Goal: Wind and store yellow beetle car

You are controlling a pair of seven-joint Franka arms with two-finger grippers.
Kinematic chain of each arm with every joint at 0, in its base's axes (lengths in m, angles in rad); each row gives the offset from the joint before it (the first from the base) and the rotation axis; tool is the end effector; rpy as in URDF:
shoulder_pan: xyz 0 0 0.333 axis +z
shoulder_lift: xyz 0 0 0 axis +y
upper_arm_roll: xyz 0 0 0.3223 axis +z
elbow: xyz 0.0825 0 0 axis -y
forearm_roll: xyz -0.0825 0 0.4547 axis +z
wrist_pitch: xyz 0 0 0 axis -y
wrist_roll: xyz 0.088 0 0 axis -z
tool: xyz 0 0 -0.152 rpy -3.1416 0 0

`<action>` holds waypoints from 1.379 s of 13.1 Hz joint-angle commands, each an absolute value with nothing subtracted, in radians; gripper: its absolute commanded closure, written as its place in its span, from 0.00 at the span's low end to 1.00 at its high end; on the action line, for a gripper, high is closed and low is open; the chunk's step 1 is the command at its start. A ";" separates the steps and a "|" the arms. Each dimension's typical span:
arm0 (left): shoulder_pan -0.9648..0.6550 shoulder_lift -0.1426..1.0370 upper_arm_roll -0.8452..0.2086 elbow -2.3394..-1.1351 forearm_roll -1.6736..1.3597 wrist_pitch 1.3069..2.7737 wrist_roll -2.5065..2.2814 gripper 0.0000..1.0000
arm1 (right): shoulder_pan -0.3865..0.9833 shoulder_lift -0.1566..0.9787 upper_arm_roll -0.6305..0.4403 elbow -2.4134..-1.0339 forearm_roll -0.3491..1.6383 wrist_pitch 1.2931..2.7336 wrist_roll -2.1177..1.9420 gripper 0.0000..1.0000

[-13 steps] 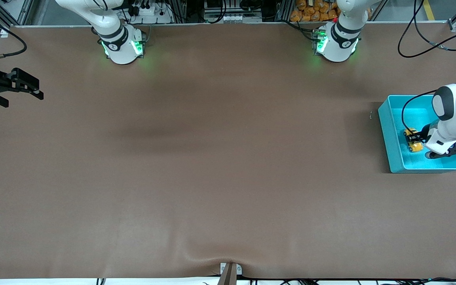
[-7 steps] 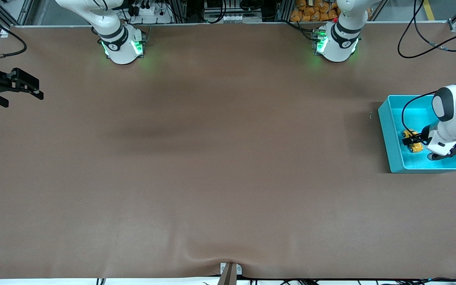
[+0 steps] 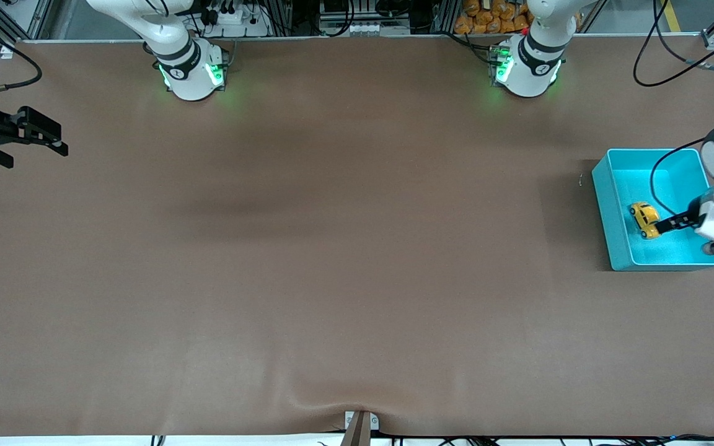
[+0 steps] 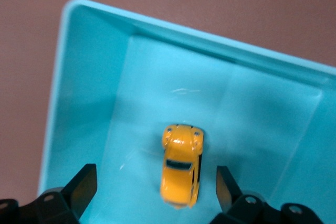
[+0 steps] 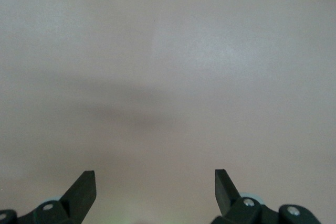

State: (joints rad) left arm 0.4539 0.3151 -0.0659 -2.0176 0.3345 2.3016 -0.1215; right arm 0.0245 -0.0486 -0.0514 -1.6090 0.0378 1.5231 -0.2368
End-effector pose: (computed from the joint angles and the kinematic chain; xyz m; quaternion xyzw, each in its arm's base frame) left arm 0.5947 0.2619 0.2073 -0.9836 -0.1409 0.0288 0.1093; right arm 0.6028 -0.0109 0.5911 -0.9941 -0.1053 0.0159 0.0224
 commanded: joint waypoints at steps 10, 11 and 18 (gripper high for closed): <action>0.183 0.051 -0.093 -1.487 0.033 1.456 -0.026 0.00 | 0.038 -0.038 -0.063 -1.585 0.041 1.509 -0.245 0.00; 0.181 0.037 -0.115 -1.465 0.011 1.424 -0.034 0.00 | 0.038 -0.037 -0.063 -1.585 0.043 1.509 -0.245 0.00; 0.036 -0.032 -0.178 -1.503 0.017 1.364 -0.035 0.00 | 0.035 -0.037 -0.063 -1.583 0.043 1.509 -0.245 0.00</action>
State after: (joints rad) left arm 0.0772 -0.0214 -0.1860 -1.4774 0.0208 1.3715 -0.0338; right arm 0.0258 -0.0470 -0.0523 -1.6070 0.0378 1.5229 -0.2375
